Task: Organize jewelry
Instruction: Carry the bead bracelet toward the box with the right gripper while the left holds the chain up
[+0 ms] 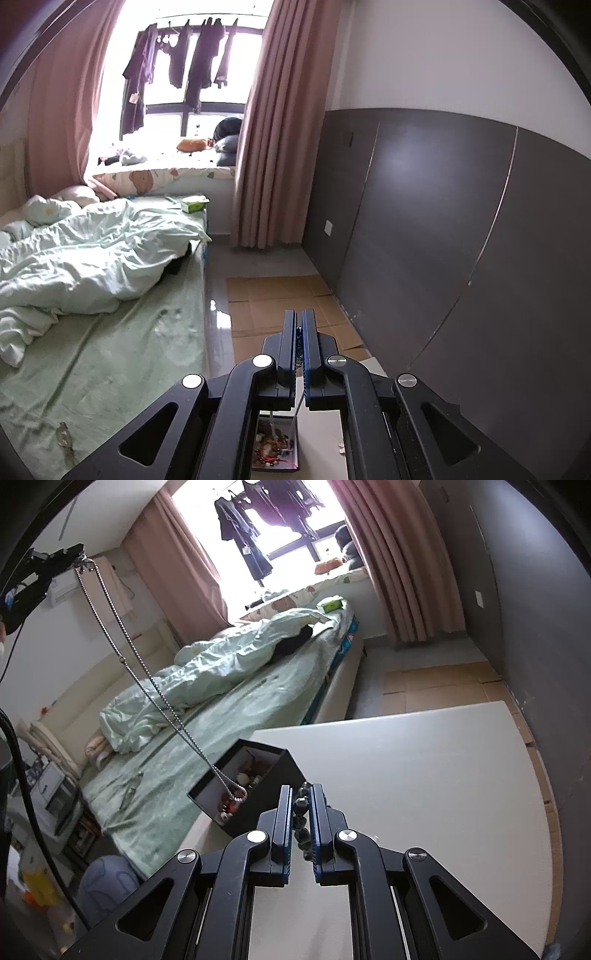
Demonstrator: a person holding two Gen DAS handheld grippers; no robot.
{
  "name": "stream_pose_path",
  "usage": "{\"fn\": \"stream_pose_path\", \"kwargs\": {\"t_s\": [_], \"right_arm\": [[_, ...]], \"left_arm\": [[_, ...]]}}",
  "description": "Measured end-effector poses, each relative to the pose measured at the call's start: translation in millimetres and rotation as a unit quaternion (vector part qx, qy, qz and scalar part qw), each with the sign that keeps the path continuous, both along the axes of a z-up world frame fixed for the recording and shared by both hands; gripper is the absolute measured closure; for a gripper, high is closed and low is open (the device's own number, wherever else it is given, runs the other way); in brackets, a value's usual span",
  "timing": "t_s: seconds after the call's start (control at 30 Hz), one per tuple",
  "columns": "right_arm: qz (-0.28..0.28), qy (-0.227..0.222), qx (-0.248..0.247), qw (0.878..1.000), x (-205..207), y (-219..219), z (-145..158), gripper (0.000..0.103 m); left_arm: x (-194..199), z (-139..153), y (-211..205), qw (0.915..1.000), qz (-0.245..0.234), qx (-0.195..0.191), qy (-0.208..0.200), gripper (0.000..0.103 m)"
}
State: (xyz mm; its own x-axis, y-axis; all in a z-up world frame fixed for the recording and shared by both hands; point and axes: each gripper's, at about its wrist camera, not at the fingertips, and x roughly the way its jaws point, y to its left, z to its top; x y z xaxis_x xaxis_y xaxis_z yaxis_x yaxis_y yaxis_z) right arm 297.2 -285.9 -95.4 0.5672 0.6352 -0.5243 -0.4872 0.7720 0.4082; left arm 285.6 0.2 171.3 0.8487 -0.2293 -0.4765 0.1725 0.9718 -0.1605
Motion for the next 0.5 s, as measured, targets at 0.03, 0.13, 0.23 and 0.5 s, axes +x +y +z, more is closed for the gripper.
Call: {"fn": "stream_pose_path", "kwargs": {"t_s": [0.03,0.13,0.23,0.5], "right_arm": [[0.002,-0.005,0.005,1.0,-0.7,1.9,2.2,0.093],[0.005,-0.016,0.015,1.0,-2.9,4.0,6.0,0.093],[0.01,-0.028,0.03,0.999,-5.7,6.5,11.3,0.093],[0.024,-0.042,0.063,0.997,-8.7,11.1,18.2,0.093]], "left_arm": [[-0.9,2.0,-0.2,1.0,0.001,0.003,-0.002,0.101],[-0.9,7.7,1.8,0.9999,0.004,0.008,-0.006,0.101],[1.1,3.9,4.0,1.0,0.004,0.007,-0.002,0.101],[18.6,-40.5,13.4,0.9992,-0.001,-0.019,0.035,0.101]]}}
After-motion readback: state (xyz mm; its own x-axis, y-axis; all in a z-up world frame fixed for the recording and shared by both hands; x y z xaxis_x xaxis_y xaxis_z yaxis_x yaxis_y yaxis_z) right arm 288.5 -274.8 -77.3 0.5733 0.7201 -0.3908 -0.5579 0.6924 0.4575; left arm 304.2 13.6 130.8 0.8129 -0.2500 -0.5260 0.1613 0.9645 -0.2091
